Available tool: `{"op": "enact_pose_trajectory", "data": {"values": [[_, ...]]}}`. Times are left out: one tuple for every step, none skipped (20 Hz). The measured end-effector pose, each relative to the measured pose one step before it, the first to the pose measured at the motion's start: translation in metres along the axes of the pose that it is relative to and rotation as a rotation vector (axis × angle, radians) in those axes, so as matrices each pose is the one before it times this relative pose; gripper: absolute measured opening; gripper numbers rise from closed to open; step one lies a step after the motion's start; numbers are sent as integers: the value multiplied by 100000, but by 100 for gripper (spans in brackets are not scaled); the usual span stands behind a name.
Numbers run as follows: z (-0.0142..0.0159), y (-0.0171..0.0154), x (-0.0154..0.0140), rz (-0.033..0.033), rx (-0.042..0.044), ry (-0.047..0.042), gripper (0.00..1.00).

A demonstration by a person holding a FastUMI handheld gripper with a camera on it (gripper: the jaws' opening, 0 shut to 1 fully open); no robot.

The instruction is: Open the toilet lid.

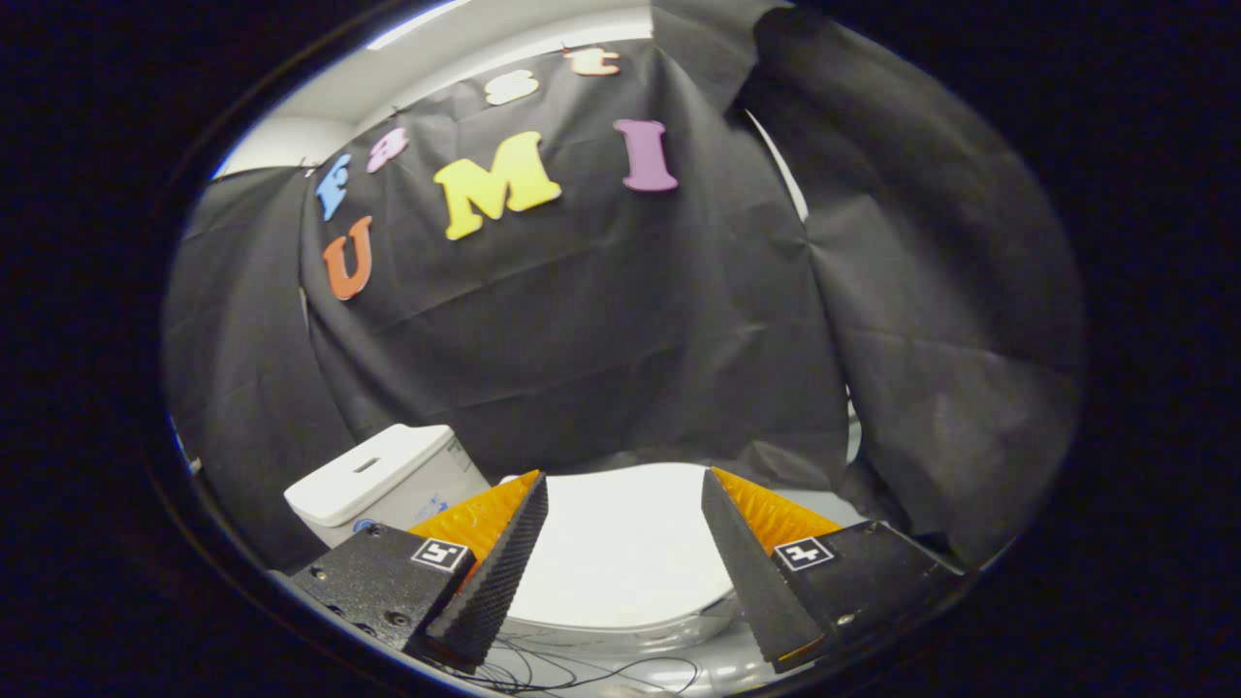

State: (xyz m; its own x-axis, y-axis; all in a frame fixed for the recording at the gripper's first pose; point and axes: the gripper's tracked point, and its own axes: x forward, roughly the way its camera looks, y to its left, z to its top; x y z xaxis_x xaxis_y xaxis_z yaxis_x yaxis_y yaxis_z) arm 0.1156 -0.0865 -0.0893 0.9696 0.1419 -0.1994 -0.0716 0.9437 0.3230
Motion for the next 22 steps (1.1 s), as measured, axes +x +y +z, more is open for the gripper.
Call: {"op": "enact_pose_trajectory", "data": {"values": [[-699, -1366, 323, -1400, 3632, 2074, 99], [-884, -1252, 356, -1428, 3386, 2389, 100], [-841, -1146, 367, -885, 4003, 2157, 100], [-803, -1103, 426, -1073, 4191, 2192, 100], [-744, -1128, 328, -1220, 2754, 2124, 100], [-1064, -1290, 385, -1662, 2984, 2279, 99], [-606, -1026, 216, -801, 2191, 997, 99], [-714, -879, 254, -1360, 1628, 1516, 99], [-645, -857, 481, -1459, 1694, 1616, 99], [-653, -664, 296, -412, 2012, 2097, 99], [-512, -572, 240, -92, 2482, 1502, 100], [-503, -832, 53, -14, 3140, 1851, 100], [-353, -465, 325, -127, 2629, 1179, 100], [-493, -579, 652, -373, 2866, 1671, 100], [-409, -542, 418, -980, 2515, 1865, 100], [-713, -259, 541, 279, 3177, 1735, 100], [-428, -456, 645, -28, 3269, 1294, 100], [-528, -479, 163, -132, 3444, 1295, 99], [-429, -278, 300, 639, 3742, 1485, 99], [-298, -517, 92, 205, 3722, 1785, 98], [-238, -391, 95, 512, 3011, 1013, 98], [-107, -153, -72, 1083, 2436, 843, 97]]}}
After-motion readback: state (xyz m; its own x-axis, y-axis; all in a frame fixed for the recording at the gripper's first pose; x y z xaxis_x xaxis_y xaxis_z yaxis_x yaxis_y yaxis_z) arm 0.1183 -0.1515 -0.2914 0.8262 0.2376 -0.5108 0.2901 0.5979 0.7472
